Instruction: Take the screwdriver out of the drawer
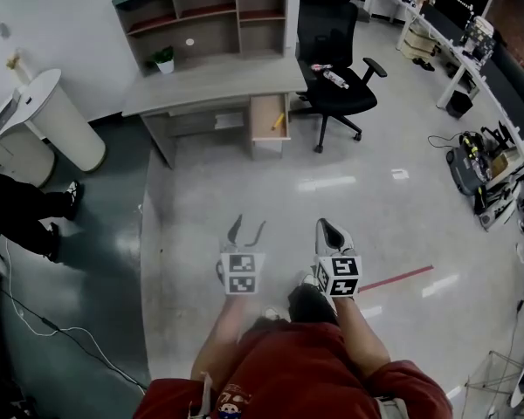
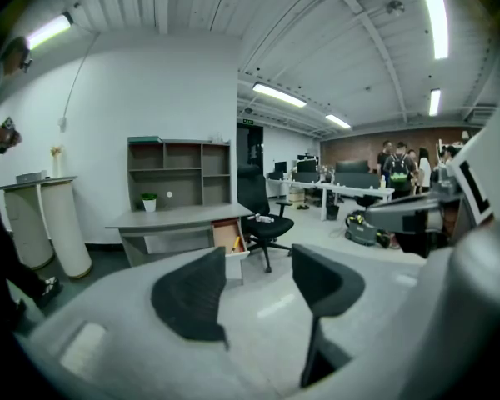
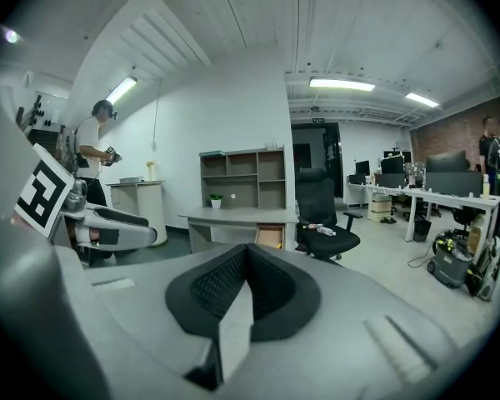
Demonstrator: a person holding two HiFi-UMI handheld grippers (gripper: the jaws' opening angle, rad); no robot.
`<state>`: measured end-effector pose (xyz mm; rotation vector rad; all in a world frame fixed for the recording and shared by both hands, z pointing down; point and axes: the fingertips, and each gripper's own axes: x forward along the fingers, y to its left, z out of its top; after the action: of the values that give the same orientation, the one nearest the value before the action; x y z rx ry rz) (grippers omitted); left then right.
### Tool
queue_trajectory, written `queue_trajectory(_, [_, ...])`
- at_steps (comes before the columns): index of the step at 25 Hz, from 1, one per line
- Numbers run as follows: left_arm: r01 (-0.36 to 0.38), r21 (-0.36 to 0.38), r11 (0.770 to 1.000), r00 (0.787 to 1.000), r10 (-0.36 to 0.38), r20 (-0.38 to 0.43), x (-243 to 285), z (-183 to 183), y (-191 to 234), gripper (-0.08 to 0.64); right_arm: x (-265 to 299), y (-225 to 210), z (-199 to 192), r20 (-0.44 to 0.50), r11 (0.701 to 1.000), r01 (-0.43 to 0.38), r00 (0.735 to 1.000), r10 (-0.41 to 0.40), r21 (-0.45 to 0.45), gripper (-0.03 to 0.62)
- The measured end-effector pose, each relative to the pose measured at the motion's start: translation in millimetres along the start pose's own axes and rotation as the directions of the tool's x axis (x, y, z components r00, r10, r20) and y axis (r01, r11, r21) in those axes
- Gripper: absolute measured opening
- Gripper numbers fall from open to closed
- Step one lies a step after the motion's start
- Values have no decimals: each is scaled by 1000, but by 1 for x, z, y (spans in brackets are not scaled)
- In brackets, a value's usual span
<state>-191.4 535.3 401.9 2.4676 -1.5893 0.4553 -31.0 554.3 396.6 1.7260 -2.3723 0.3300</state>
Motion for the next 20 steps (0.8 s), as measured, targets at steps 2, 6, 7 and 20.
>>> queue_trajectory(2, [0, -2, 1000, 1000, 0, 4, 3, 0, 1, 247, 2, -2, -2, -2, 1000, 5, 1000, -5, 3, 2])
queue_trajectory(6, [2, -3, 1000, 1000, -2, -8, 16, -7, 2, 247, 12, -10, -12, -9, 1000, 9, 1000, -9, 15, 2])
queue_trajectory(7, [2, -4, 1000, 1000, -2, -13, 20, -10, 3, 247, 16, -11, -14, -11, 1000, 8, 1000, -8, 19, 2])
queue_trajectory(20, [-17, -4, 1000, 995, 16, -99, 87, -20, 27, 247, 87, -50, -22, -40, 997, -4, 999, 7, 73, 2])
